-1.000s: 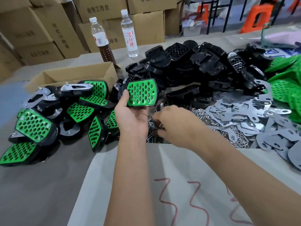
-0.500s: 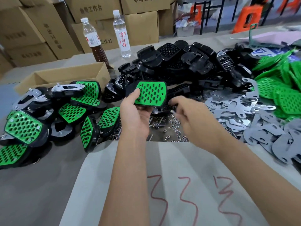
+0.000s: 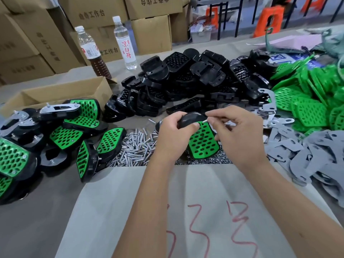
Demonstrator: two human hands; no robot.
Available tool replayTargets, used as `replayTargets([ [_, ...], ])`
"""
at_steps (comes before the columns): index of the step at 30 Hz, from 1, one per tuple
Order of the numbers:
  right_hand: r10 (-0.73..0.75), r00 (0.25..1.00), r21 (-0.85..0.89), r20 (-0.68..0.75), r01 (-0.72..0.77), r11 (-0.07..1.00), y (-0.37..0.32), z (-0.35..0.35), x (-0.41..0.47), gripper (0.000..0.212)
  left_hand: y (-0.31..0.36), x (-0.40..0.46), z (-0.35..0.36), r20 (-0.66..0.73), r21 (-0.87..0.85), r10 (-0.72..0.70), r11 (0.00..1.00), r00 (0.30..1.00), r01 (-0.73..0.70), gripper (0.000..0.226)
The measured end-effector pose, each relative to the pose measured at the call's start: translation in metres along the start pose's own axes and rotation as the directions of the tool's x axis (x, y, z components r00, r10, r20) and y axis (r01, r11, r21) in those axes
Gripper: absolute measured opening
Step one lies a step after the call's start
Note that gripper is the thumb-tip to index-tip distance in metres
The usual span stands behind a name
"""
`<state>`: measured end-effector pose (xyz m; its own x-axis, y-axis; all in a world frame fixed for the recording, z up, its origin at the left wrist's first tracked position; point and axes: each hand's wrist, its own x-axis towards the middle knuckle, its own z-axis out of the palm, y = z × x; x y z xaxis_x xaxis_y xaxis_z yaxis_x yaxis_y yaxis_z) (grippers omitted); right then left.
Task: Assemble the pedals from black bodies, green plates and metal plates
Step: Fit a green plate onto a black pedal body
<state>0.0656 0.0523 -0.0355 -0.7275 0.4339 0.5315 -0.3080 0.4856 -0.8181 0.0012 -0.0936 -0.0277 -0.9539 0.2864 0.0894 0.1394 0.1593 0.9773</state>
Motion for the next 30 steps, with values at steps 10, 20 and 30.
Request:
replayTargets([
  [10, -0.233, 0.968, -0.272, 0.091, 0.250, 0.929, -0.009, -0.004, 0.005, 0.011, 0.006, -0.004, 0.004, -0.023, 0.065, 0.176, 0.983, 0.984, -0.174, 0.012],
  [20, -0.180, 0.983, -0.309, 0.043, 0.184, 0.933, -0.017, -0.003, 0.002, 0.014, 0.008, -0.009, 0.013, -0.059, 0.186, 0.287, 0.944, 0.956, -0.272, 0.012],
  [30, -0.002, 0.998, -0.196, 0.058, 0.014, 0.981, -0.016, -0.006, 0.003, 0.016, 0.007, -0.015, 0.016, -0.108, 0.186, 0.324, 0.935, 0.940, -0.301, 0.009],
])
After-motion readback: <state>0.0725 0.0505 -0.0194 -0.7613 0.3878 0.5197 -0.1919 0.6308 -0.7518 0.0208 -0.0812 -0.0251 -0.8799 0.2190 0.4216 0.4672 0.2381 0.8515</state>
